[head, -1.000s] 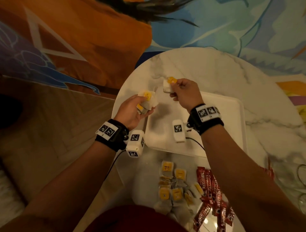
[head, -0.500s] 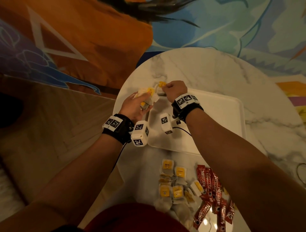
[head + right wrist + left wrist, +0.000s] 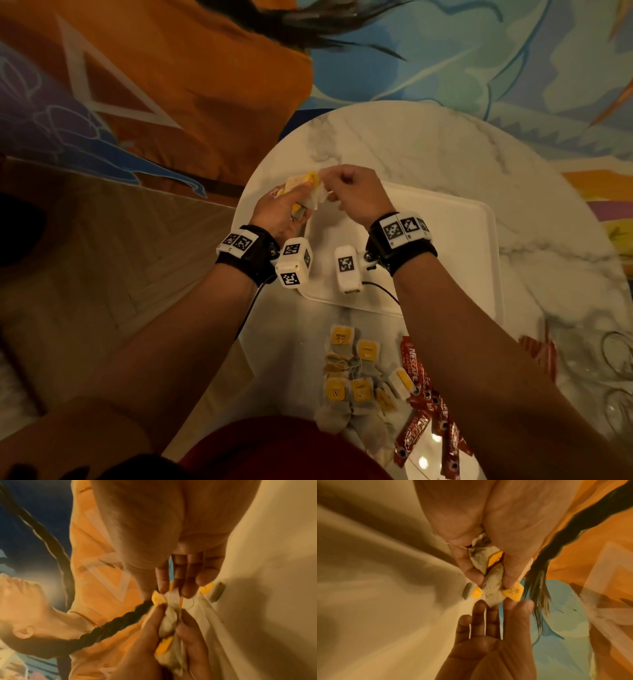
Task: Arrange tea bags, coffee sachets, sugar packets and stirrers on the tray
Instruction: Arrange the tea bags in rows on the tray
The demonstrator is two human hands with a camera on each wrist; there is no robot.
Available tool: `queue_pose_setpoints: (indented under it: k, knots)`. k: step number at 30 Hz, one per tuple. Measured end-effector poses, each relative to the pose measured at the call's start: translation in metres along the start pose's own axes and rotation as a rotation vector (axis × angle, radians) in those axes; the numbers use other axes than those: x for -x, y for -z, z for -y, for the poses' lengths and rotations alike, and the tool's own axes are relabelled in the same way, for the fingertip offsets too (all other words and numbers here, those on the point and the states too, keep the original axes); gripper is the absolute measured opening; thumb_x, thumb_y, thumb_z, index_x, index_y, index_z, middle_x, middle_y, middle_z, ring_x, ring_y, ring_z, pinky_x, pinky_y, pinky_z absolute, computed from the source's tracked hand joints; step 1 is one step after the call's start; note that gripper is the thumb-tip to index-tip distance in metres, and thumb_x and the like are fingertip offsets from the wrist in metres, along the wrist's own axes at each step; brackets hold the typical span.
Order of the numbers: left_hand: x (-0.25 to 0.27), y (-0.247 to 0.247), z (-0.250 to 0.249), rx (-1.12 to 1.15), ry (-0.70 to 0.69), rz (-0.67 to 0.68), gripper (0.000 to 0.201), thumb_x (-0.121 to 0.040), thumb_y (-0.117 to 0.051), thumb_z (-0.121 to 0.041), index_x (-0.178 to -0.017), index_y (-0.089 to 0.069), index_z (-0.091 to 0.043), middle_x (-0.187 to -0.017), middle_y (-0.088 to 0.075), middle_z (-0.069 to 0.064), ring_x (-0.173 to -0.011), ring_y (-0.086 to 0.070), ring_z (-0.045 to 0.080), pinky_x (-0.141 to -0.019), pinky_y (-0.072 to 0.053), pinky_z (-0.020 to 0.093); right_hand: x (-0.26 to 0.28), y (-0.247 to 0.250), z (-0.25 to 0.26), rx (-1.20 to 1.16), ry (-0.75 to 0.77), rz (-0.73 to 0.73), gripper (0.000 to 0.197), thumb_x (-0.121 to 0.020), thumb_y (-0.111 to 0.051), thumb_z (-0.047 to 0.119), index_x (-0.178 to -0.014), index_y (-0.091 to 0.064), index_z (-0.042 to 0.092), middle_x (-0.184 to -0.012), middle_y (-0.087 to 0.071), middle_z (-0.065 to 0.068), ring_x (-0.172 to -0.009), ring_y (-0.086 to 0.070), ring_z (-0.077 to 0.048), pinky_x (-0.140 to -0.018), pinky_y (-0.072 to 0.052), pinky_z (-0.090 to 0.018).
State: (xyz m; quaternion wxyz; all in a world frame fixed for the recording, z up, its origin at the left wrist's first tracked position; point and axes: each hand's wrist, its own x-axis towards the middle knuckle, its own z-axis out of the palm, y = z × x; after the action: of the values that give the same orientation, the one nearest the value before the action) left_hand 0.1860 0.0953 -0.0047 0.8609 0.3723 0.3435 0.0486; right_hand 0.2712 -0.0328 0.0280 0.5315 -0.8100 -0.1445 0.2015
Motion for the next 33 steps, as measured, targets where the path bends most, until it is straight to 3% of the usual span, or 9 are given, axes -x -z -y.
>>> queue_pose_setpoints:
  k: [3, 6, 9, 15, 21, 24, 27, 30, 33]
  knots:
    - [0.002, -0.006, -0.001, -0.051, -0.001, 0.051, 0.011, -0.094, -0.068, -0.014, -0.105, -0.071, -0.012, -0.094, -0.073, 0.006, -0.079, -0.07, 0.016, -0.07, -0.056, 0.026, 0.008, -0.005, -0.007, 0.028, -0.005, 0.057, 0.013, -0.093, -0.07, 0.02, -0.105, -0.068, 0.015, -0.078, -0.069, 0.004, -0.065, -0.065, -0.008, -0.057, -0.049, -0.014]
    - [0.0, -0.009, -0.001, -0.039, 0.029, 0.043, 0.012, -0.097, -0.065, -0.019, -0.107, -0.068, -0.013, -0.098, -0.071, 0.008, -0.08, -0.069, 0.017, -0.065, -0.056, 0.026, 0.009, -0.004, -0.014, -0.024, -0.039, -0.011, 0.007, -0.093, -0.069, 0.021, -0.097, -0.07, 0.015, -0.078, -0.072, 0.0, -0.066, -0.067, -0.011, -0.061, -0.052, -0.023]
    - [0.0, -0.009, 0.0, -0.021, 0.042, 0.042, 0.022, -0.097, -0.065, -0.021, -0.116, -0.065, -0.009, -0.108, -0.068, 0.014, -0.085, -0.067, 0.022, -0.061, -0.056, 0.026, 0.011, 0.001, -0.014, -0.1, -0.068, -0.057, 0.01, -0.094, -0.067, 0.02, -0.096, -0.073, 0.012, -0.082, -0.073, -0.003, -0.067, -0.068, -0.009, -0.06, -0.053, -0.024]
    - [0.004, -0.013, -0.004, 0.02, 0.056, 0.043, 0.022, -0.093, -0.06, -0.005, -0.115, -0.062, -0.004, -0.104, -0.067, 0.02, -0.081, -0.068, 0.029, -0.058, -0.057, 0.029, 0.016, 0.01, -0.008, -0.184, -0.036, -0.084, 0.008, -0.095, -0.063, 0.019, -0.092, -0.071, 0.016, -0.083, -0.074, -0.004, -0.07, -0.069, -0.012, -0.068, -0.057, -0.029]
    - [0.006, -0.014, -0.008, -0.097, 0.05, 0.149, 0.032, -0.096, -0.047, 0.001, -0.115, -0.063, -0.02, -0.112, -0.066, 0.014, -0.089, -0.068, 0.031, -0.06, -0.056, 0.03, 0.017, 0.019, -0.003, -0.154, 0.05, -0.081, 0.008, -0.098, -0.061, 0.016, -0.099, -0.069, 0.014, -0.083, -0.073, -0.002, -0.068, -0.065, -0.009, -0.065, -0.054, -0.028]
    - [0.01, -0.015, -0.01, -0.144, 0.081, 0.195, 0.025, -0.099, -0.054, -0.014, -0.121, -0.066, -0.018, -0.103, -0.07, 0.011, -0.081, -0.069, 0.026, -0.057, -0.053, 0.025, 0.017, 0.021, -0.003, -0.146, 0.057, -0.071, 0.01, -0.098, -0.06, 0.013, -0.1, -0.067, 0.018, -0.084, -0.072, 0.0, -0.068, -0.065, -0.007, -0.063, -0.054, -0.026]
    - [0.013, -0.017, -0.011, -0.253, 0.063, 0.227, 0.024, -0.097, -0.062, -0.033, -0.111, -0.069, -0.015, -0.096, -0.071, 0.01, -0.074, -0.069, 0.023, -0.057, -0.051, 0.026, 0.017, 0.018, -0.005, -0.151, 0.054, -0.06, 0.013, -0.098, -0.06, 0.012, -0.107, -0.069, 0.016, -0.085, -0.072, -0.004, -0.067, -0.063, -0.009, -0.06, -0.053, -0.025]
    - [0.011, -0.019, -0.008, -0.407, -0.049, 0.217, 0.026, -0.094, -0.067, -0.028, -0.111, -0.069, -0.008, -0.093, -0.07, 0.013, -0.07, -0.068, 0.021, -0.063, -0.052, 0.03, 0.018, 0.016, -0.003, -0.162, 0.024, -0.044, 0.018, -0.098, -0.058, 0.011, -0.111, -0.07, 0.014, -0.088, -0.073, -0.007, -0.071, -0.064, -0.013, -0.064, -0.054, -0.029]
    - [0.01, -0.022, -0.01, -0.457, -0.12, 0.138, 0.02, -0.092, -0.069, -0.025, -0.105, -0.072, -0.009, -0.085, -0.072, 0.01, -0.069, -0.067, 0.02, -0.064, -0.054, 0.032, 0.022, 0.018, 0.002, -0.235, -0.016, -0.035, 0.022, -0.095, -0.053, 0.01, -0.101, -0.073, 0.017, -0.09, -0.073, -0.003, -0.076, -0.064, -0.016, -0.069, -0.054, -0.033]
